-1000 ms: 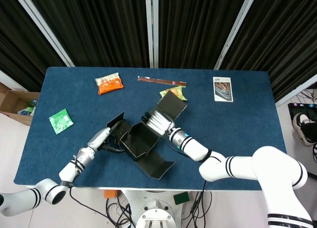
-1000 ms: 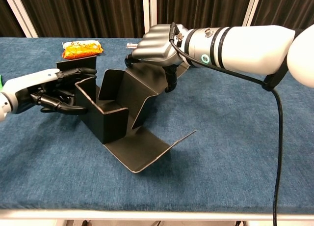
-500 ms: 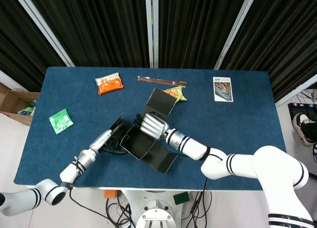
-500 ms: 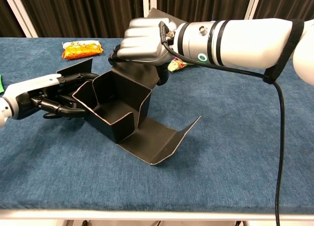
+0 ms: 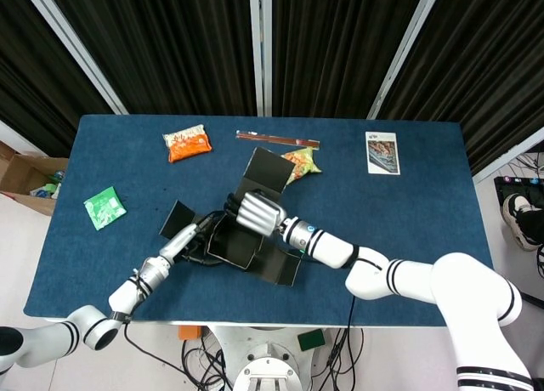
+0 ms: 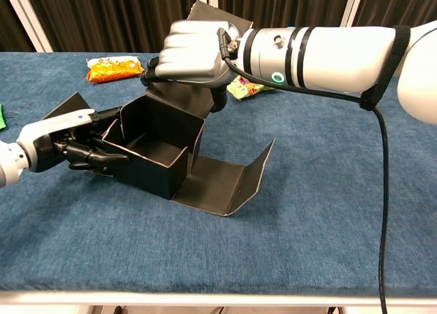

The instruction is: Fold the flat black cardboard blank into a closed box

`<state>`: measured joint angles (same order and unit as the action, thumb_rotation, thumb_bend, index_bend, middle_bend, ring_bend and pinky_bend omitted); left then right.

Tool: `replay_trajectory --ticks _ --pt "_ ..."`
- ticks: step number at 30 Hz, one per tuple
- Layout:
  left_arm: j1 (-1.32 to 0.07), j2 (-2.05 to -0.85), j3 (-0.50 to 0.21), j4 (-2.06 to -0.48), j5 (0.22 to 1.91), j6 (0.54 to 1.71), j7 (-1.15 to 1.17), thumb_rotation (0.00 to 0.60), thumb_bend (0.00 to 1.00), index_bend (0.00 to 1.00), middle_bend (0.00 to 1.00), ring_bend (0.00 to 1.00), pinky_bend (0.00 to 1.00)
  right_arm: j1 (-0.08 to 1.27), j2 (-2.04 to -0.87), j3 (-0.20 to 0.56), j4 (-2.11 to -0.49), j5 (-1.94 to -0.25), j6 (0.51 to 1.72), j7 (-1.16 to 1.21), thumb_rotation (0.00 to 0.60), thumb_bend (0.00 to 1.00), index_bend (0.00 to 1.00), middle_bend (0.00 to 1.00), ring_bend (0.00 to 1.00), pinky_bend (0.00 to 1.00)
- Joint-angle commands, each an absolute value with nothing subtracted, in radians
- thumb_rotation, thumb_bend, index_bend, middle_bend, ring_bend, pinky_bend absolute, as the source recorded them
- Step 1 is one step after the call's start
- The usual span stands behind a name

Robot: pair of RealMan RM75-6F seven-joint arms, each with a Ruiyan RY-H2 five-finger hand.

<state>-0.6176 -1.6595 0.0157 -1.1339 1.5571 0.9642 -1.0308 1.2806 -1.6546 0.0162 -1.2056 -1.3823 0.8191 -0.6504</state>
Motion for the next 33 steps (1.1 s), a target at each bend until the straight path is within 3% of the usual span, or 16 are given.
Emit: replay_trajectory --ticks 1,6,13,14,17,19,28,33 --pt "-0.615 -1.672 0.015 -1.121 1.558 0.979 -1.038 0.480 0.00 0.03 0.03 0.64 0.93 1.275 -1.663 0.024 -1.191 -1.402 0.819 -0.636 0.600 0.27 0.37 0.38 0.73 1.00" --pt "-0.612 -1.692 0.015 -1.100 1.554 0.986 -1.041 0.505 0.00 0.06 0.06 0.64 0.92 1.273 -1.679 0.037 -1.162 -1.433 0.824 -0.619 0.600 0.27 0.37 0.38 0.73 1.00" --pt "-0.599 -1.737 -0.013 -1.065 1.512 0.999 -1.004 0.516 0.00 0.22 0.24 0.67 0.92 1.265 -1.713 0.055 -1.111 -1.472 0.840 -0.589 0.600 0.27 0.36 0.35 0.73 1.00" --pt "-0.597 -1.740 -0.017 -1.064 1.505 0.999 -0.994 0.517 0.00 0.25 0.27 0.67 0.92 1.263 -1.716 0.059 -1.106 -1.469 0.838 -0.591 0.600 0.27 0.33 0.33 0.73 1.00" --pt "-0.591 -1.746 -0.031 -1.071 1.481 0.998 -0.953 0.529 0.00 0.32 0.35 0.68 0.92 1.251 -1.716 0.074 -1.114 -1.446 0.826 -0.589 0.600 0.27 0.07 0.15 0.71 1.00" --pt "-0.587 -1.743 -0.037 -1.084 1.469 0.995 -0.928 0.535 0.00 0.34 0.37 0.69 0.92 1.241 -1.707 0.086 -1.136 -1.426 0.820 -0.583 0.600 0.25 0.00 0.04 0.68 1.00" --pt "-0.585 -1.695 -0.058 -1.166 1.438 0.973 -0.879 0.535 0.00 0.35 0.37 0.69 0.92 1.194 -1.651 0.128 -1.246 -1.348 0.812 -0.568 0.600 0.08 0.00 0.00 0.62 1.00" --pt "-0.576 -1.654 -0.065 -1.230 1.427 0.971 -0.878 0.535 0.00 0.35 0.37 0.69 0.92 1.157 -1.619 0.146 -1.312 -1.335 0.844 -0.504 0.600 0.07 0.00 0.00 0.62 1.00"
